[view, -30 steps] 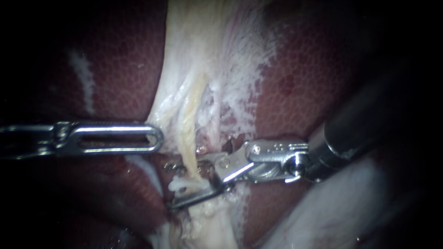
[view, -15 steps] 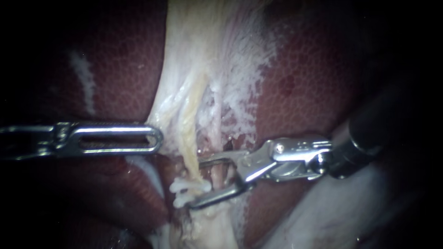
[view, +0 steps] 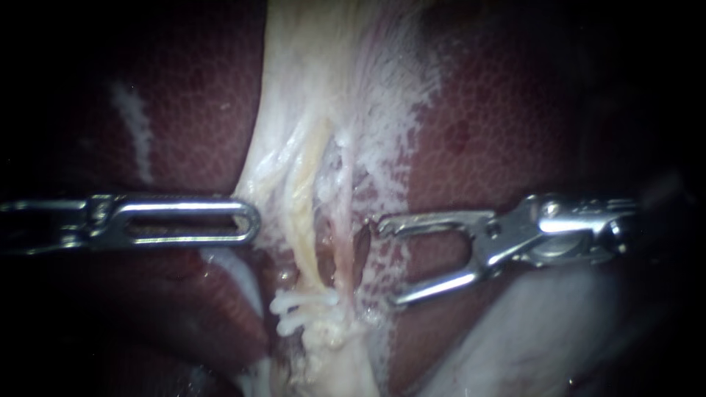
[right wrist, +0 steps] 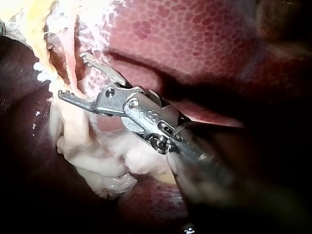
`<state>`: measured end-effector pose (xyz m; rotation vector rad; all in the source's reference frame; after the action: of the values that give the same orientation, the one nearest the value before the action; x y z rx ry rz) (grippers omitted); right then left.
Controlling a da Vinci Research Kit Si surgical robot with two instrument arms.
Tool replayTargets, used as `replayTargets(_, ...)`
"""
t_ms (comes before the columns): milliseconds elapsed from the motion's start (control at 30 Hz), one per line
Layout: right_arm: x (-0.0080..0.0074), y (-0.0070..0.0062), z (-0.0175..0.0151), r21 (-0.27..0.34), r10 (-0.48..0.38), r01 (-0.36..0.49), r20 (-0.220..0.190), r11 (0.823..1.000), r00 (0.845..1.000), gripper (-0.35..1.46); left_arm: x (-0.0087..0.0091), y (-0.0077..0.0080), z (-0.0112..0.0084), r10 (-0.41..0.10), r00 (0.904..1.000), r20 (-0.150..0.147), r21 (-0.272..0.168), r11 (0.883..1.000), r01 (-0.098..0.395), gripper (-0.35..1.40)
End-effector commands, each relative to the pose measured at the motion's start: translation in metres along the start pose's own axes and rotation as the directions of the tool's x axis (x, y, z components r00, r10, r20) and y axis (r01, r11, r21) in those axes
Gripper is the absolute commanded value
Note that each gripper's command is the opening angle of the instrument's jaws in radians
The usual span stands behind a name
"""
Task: Going back second clip left tube
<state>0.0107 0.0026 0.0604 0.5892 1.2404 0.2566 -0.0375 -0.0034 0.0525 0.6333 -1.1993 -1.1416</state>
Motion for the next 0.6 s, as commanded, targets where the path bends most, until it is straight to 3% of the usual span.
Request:
replayTargets(33,0.0003,0.0,-0.0007,-0.006,-0.008,0.007,-0.006,1.0,1.0,0.6,0.0,0.0,0.0,0.0,1.0,0.0,0.0,1.0,0.0,-0.35)
replayTargets(267,0.0019,0.0001,-0.0027,-0.023,-0.018,0.017,-0.021,1.0,1.0,0.6,0.0001,0.0,0.0002,0.001,1.0,0.001,-0.001,1.0,-0.001,-0.35)
replayTargets(600,0.0019,-0.0001,-0.0025,-0.023,-0.019,0.018,-0.021,1.0,1.0,0.6,0.0004,0.0001,0.0009,0.003,1.0,0.005,-0.007,1.0,-0.003,-0.35)
